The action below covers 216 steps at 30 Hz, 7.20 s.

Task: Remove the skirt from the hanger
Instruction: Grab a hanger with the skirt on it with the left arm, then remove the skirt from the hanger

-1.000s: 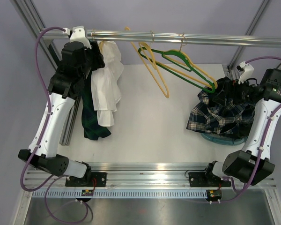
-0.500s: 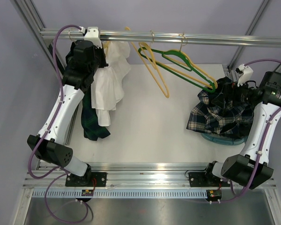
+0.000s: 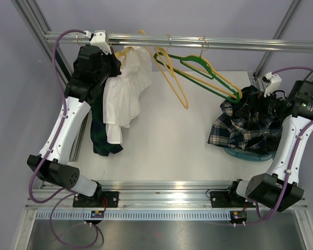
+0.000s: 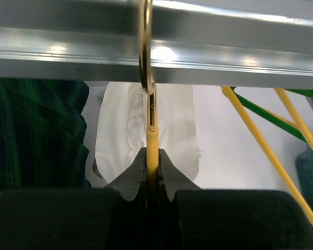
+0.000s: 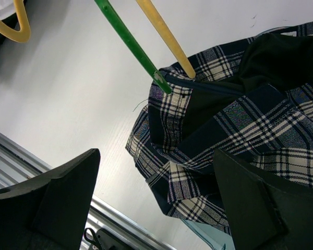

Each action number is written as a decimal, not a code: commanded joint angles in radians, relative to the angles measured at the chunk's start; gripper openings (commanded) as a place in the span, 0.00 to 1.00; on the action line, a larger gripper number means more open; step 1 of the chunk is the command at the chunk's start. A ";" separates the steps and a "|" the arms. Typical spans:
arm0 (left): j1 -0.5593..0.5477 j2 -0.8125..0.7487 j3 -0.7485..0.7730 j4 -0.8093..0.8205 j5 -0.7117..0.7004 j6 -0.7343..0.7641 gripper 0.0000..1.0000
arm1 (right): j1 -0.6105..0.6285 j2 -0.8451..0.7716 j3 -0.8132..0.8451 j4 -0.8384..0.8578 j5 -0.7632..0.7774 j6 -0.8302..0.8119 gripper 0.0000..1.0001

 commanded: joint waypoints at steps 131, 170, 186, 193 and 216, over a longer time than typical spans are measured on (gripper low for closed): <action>-0.022 -1.127 -0.660 -0.144 0.444 0.273 0.00 | 1.118 0.415 -0.113 0.908 1.204 0.170 0.00; -0.022 -1.121 -1.002 0.304 0.187 -0.161 0.00 | 1.088 0.266 -0.393 0.876 0.897 0.100 0.00; -0.023 -0.836 -1.056 0.584 0.363 -0.067 0.00 | 1.088 0.223 -0.046 0.355 0.326 -0.133 0.69; -0.023 -0.822 -1.026 0.495 0.435 0.072 0.00 | 1.088 0.223 -0.044 0.295 0.271 -0.205 0.82; -0.042 -0.718 -0.927 0.223 0.830 0.527 0.00 | 1.086 0.068 -0.072 0.021 0.102 -0.554 0.82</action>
